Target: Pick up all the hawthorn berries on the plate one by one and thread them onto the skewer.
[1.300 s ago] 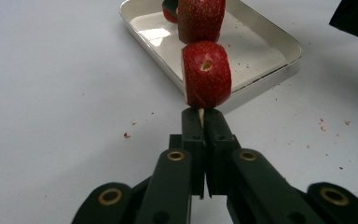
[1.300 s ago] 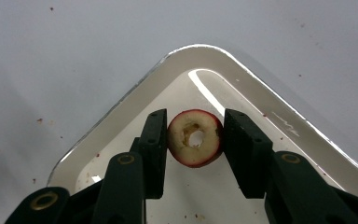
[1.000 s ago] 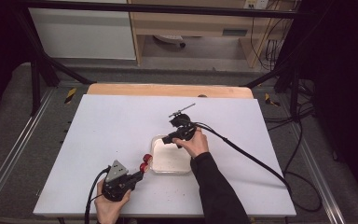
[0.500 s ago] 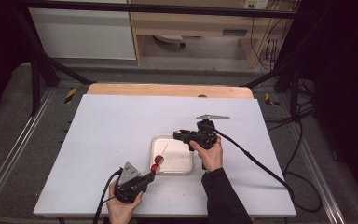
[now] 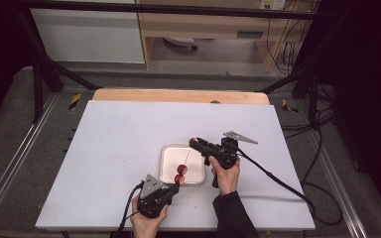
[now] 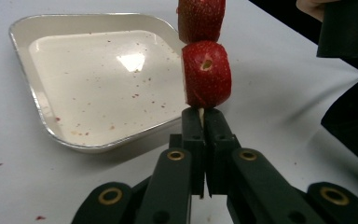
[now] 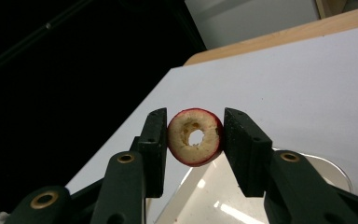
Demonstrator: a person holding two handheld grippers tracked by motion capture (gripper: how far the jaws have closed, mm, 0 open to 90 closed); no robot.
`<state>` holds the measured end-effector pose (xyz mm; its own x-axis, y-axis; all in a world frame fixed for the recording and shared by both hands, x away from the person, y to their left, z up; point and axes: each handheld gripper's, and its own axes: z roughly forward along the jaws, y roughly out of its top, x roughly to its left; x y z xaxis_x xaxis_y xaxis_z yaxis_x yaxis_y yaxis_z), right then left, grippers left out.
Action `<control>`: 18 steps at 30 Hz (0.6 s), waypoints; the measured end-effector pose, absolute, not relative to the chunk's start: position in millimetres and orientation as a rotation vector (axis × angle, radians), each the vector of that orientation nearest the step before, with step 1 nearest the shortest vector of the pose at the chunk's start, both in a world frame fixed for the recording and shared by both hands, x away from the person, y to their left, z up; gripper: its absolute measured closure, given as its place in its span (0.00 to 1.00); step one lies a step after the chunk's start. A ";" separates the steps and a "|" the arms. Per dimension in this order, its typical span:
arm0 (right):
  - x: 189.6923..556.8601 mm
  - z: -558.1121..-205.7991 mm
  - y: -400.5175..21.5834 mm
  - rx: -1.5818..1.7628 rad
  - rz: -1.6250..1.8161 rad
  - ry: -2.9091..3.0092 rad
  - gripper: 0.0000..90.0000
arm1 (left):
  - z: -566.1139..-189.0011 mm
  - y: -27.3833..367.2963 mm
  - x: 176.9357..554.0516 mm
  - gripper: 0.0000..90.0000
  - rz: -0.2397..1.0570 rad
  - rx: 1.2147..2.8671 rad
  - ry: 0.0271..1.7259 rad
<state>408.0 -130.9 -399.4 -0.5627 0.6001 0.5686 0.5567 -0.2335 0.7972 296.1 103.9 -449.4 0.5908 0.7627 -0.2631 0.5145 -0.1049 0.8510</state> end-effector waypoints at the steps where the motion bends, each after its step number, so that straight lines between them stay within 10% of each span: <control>1: 407.0 -399.3 -130.4 1.447 1.977 1.908 0.68 | -449.4 102.3 295.9 0.98 0.294 1.760 1.054; 18: 401.0 -397.8 -127.1 1.436 2.113 1.794 0.68 | -448.2 92.6 300.1 0.98 0.262 1.684 1.078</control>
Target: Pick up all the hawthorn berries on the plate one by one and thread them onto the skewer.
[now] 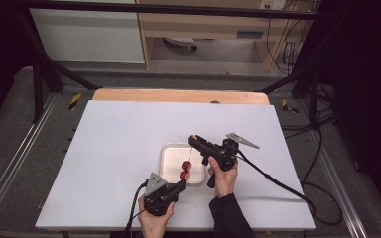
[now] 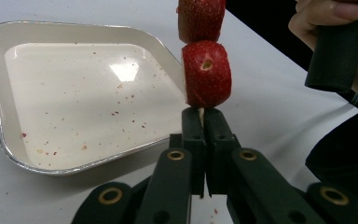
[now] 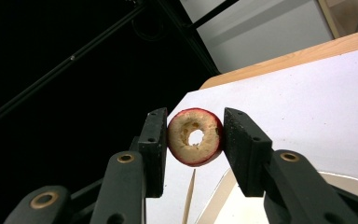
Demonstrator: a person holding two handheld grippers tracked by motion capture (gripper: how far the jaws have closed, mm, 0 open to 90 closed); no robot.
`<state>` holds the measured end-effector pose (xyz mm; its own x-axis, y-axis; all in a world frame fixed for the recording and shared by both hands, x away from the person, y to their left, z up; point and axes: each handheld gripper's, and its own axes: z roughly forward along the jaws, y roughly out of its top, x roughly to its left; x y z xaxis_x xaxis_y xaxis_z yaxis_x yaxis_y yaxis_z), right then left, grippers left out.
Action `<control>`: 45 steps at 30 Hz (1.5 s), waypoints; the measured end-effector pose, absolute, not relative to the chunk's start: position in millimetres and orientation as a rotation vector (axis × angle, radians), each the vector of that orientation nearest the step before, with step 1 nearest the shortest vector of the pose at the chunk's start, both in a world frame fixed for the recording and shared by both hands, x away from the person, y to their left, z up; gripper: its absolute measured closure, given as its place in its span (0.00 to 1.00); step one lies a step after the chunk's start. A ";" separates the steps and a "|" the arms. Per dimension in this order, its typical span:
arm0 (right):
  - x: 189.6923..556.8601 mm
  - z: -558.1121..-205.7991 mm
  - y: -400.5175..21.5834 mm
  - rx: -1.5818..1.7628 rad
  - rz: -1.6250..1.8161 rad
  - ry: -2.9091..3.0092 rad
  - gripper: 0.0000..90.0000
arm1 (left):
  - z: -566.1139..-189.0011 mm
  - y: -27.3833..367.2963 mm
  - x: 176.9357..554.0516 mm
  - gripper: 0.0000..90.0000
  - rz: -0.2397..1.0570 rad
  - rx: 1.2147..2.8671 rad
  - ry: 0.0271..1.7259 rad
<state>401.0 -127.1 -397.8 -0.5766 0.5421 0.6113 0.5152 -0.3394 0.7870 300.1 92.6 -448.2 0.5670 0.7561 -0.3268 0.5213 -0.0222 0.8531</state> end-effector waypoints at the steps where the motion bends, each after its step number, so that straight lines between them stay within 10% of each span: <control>1: 400.7 -397.9 -126.8 1.440 2.117 1.793 0.68 | -448.3 92.5 300.3 0.98 0.262 1.684 1.078; 45: 390.2 -413.7 -115.6 1.457 2.107 1.897 0.69 | -444.2 93.9 311.0 0.98 0.223 1.588 1.111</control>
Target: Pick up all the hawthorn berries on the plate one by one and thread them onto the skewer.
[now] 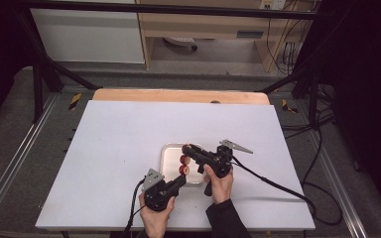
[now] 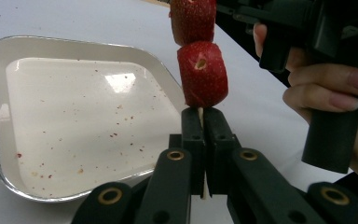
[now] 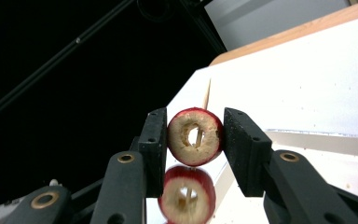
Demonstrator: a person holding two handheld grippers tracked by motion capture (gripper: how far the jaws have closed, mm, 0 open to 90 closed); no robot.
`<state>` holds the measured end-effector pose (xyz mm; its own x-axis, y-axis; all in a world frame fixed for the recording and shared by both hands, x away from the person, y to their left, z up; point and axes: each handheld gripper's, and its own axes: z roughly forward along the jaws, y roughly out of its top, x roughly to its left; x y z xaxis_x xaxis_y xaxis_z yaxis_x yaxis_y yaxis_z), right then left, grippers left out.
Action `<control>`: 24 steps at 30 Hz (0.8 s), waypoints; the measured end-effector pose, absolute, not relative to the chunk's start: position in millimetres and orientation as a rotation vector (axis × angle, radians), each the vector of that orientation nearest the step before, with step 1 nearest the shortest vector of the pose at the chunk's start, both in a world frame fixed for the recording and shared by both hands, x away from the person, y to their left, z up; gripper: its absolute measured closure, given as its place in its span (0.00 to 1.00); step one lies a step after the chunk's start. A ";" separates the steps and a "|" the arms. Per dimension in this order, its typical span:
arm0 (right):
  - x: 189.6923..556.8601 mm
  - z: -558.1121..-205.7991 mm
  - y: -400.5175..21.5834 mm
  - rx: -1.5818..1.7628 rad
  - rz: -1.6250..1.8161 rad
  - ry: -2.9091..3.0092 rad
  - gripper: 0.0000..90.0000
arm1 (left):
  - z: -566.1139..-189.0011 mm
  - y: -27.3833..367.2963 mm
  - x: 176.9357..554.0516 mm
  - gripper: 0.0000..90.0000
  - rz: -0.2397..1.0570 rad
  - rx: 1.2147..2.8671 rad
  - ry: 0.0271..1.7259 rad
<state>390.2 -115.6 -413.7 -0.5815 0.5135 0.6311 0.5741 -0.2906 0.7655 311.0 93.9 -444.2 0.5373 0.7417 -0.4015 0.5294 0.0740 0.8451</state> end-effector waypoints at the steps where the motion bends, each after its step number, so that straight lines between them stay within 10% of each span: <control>1: 390.0 -414.3 -115.3 -1.413 -2.050 -1.851 0.69 | -444.5 94.4 311.8 0.98 0.221 1.591 1.112; 7: 391.0 -410.0 -118.2 -1.389 -2.013 -1.918 0.68 | -445.7 96.8 313.9 0.98 0.221 1.607 1.105; 24: 392.1 -395.8 -148.0 -1.272 -1.798 -2.479 0.13 | -442.8 117.4 313.5 0.98 0.298 1.702 1.080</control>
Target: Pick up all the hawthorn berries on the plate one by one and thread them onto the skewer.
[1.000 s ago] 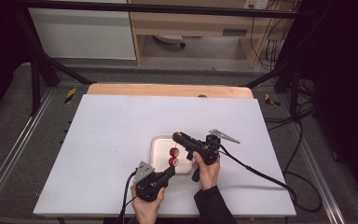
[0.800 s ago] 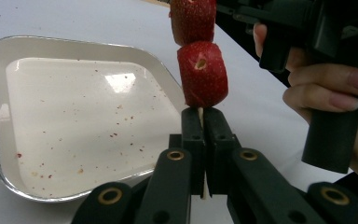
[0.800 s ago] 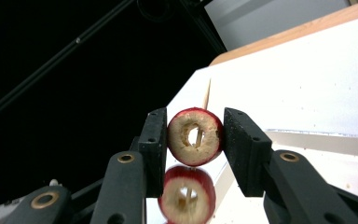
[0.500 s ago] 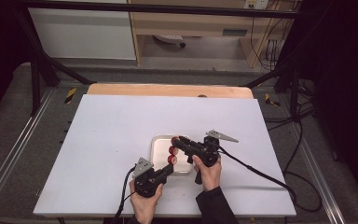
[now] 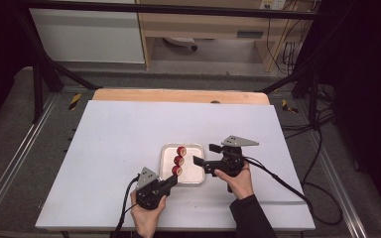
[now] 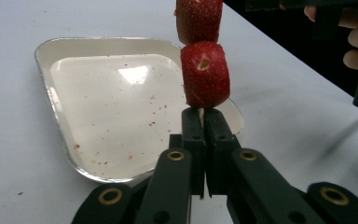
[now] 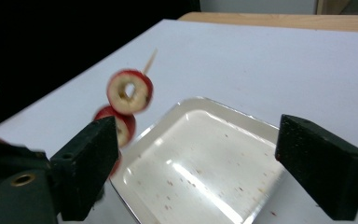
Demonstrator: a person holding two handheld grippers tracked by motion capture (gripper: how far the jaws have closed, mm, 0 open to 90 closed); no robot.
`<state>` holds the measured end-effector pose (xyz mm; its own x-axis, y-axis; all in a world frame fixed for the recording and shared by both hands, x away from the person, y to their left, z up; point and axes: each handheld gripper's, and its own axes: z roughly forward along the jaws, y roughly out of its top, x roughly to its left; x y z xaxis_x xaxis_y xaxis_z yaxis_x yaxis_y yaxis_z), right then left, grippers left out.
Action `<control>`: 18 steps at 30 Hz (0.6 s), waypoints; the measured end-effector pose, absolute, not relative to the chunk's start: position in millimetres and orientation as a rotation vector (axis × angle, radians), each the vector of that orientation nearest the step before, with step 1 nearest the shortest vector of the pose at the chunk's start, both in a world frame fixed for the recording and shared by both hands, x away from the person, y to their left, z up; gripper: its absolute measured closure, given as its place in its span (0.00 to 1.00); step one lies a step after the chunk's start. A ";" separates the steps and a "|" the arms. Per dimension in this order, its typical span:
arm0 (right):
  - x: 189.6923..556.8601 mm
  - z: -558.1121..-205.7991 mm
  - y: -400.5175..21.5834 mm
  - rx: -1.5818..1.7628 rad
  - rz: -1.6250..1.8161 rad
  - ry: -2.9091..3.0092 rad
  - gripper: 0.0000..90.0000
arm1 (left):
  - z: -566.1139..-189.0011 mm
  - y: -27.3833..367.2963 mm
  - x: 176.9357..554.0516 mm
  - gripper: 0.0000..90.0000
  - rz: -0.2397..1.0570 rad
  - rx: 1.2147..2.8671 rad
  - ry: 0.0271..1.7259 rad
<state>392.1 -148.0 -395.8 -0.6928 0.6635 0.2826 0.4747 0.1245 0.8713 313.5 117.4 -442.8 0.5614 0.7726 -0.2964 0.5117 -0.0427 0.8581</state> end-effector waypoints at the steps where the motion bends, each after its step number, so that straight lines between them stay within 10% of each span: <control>1: 391.7 -396.8 -150.7 1.120 1.577 2.232 0.11 | -442.2 118.9 313.4 0.98 0.304 1.708 1.077; 18: 379.6 -422.1 -197.4 1.080 1.313 2.340 0.01 | -424.9 134.1 317.9 0.98 0.337 1.843 1.015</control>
<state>379.6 -197.4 -422.1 -0.6944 0.7069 0.1345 0.4829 0.3192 0.8154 317.9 134.1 -424.9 0.6142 0.7648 -0.1944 0.4969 -0.1834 0.8482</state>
